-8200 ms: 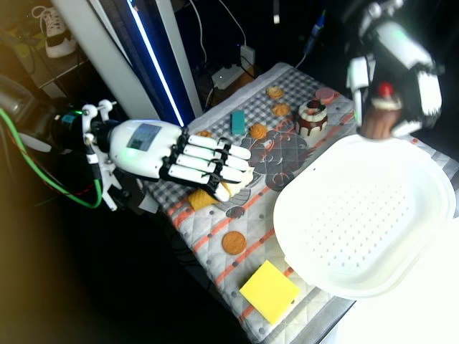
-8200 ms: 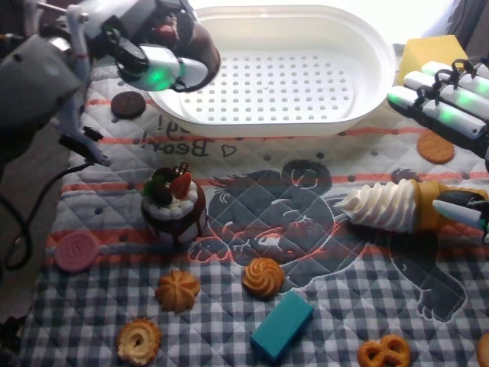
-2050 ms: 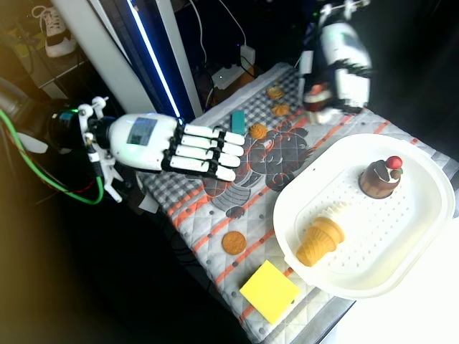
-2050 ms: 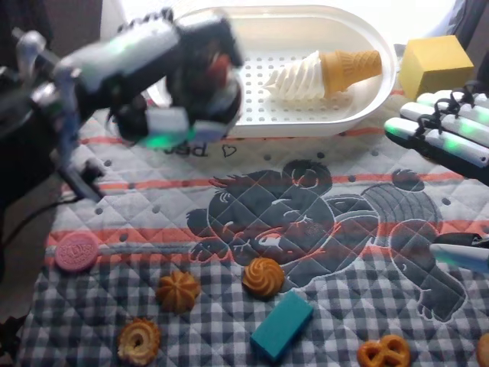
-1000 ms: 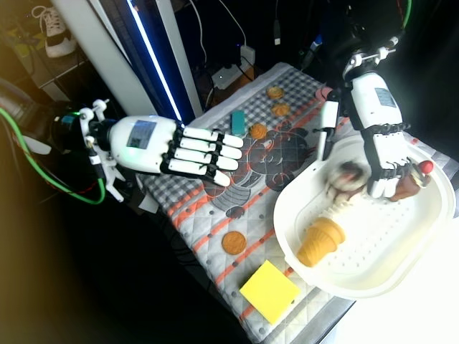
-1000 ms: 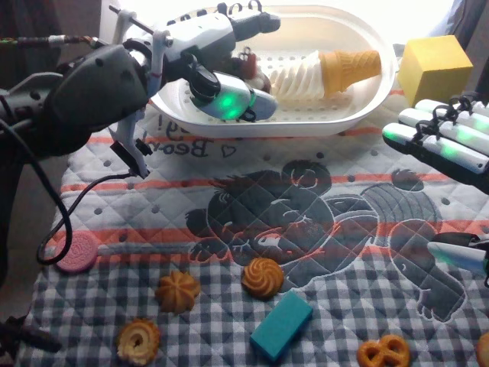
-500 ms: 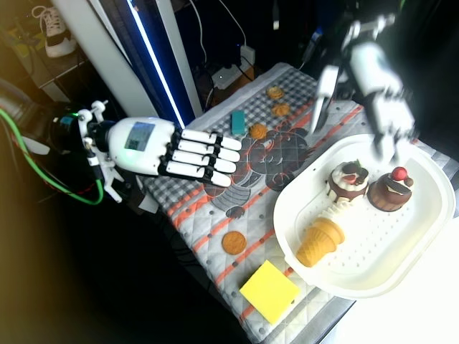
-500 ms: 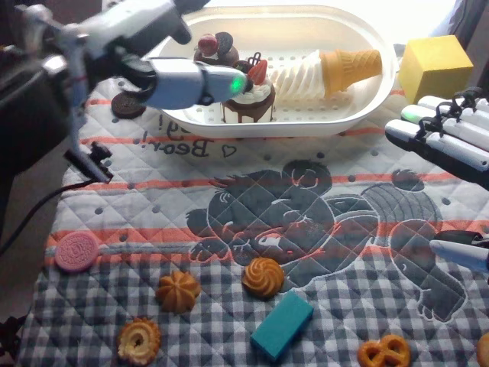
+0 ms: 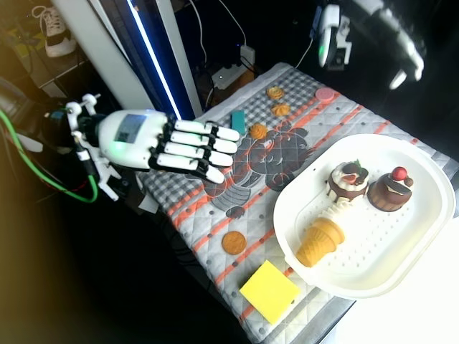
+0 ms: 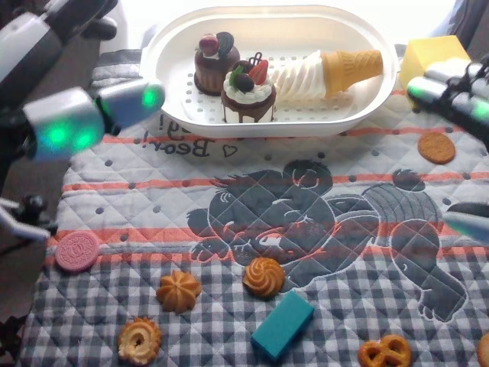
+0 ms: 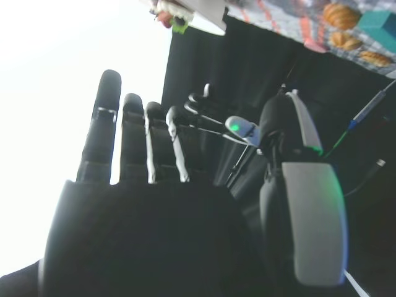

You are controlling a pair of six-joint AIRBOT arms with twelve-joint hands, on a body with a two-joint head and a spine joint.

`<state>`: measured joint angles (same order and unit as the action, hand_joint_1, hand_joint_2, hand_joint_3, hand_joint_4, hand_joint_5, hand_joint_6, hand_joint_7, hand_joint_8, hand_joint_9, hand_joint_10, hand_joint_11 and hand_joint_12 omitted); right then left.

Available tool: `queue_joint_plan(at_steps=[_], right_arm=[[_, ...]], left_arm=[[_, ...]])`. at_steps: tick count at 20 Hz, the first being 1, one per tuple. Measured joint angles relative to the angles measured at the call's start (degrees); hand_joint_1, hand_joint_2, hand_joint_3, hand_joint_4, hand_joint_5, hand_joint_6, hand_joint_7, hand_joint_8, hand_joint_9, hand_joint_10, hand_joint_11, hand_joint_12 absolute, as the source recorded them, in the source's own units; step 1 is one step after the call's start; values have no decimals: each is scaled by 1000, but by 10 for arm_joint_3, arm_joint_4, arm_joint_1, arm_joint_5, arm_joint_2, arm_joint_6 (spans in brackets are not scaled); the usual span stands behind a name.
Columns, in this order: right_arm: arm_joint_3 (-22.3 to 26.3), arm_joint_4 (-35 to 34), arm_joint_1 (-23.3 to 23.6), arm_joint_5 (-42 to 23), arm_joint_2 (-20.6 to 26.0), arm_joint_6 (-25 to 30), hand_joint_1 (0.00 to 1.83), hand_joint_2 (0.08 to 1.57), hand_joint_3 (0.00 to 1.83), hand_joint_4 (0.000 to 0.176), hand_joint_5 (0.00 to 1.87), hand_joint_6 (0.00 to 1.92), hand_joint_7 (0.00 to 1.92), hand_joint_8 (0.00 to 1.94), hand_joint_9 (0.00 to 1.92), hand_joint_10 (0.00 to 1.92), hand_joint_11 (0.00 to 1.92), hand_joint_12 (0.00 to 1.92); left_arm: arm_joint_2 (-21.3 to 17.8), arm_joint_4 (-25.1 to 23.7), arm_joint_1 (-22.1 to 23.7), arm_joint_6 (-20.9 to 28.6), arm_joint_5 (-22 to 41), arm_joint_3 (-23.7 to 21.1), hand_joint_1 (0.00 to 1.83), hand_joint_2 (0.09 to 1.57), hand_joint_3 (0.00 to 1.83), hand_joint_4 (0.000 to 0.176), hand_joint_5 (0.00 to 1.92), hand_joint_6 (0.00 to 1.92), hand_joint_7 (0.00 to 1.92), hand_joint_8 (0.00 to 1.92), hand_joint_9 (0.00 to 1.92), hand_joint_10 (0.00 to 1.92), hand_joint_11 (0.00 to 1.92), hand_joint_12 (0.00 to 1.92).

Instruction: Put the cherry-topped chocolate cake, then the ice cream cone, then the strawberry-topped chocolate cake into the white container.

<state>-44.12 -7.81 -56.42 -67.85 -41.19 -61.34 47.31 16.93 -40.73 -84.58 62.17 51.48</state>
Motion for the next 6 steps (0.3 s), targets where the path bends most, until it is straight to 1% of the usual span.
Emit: queue_joint_plan(at_steps=[1,2,3,4,5,6], right_arm=[[3,-4,-3,-12,7,-3,568,1226,1,0,0,0,0,0,39,60,0,984],[7,-15,-3,-24,13,-7,613,1235,4,0,0,0,0,0,46,68,0,991],[10,-21,-3,-35,19,-10,670,1235,3,12,0,0,0,0,55,86,0,861],[12,-27,-3,-56,26,-13,665,1240,3,29,0,0,0,0,45,116,0,871],[15,-30,-3,-68,31,-18,669,1244,4,35,0,0,0,0,32,135,0,790],[19,-33,-3,-81,36,-25,637,1253,4,32,0,0,0,0,17,168,0,818]], left_arm=[[-5,-1,-21,5,25,-13,604,1213,10,176,0,0,41,7,85,34,0,523],[-12,-1,-42,10,55,-24,630,1222,6,176,0,0,55,5,96,25,0,462],[-17,0,-59,17,78,-30,622,1216,1,176,0,0,53,2,96,16,0,407],[-26,5,-83,37,119,-37,632,1236,4,176,0,0,30,0,66,4,0,417],[-28,11,-99,48,151,-38,625,1253,4,176,0,0,8,0,34,2,0,343],[-31,21,-111,49,172,-43,585,1255,1,176,0,0,1,0,28,1,0,362]])
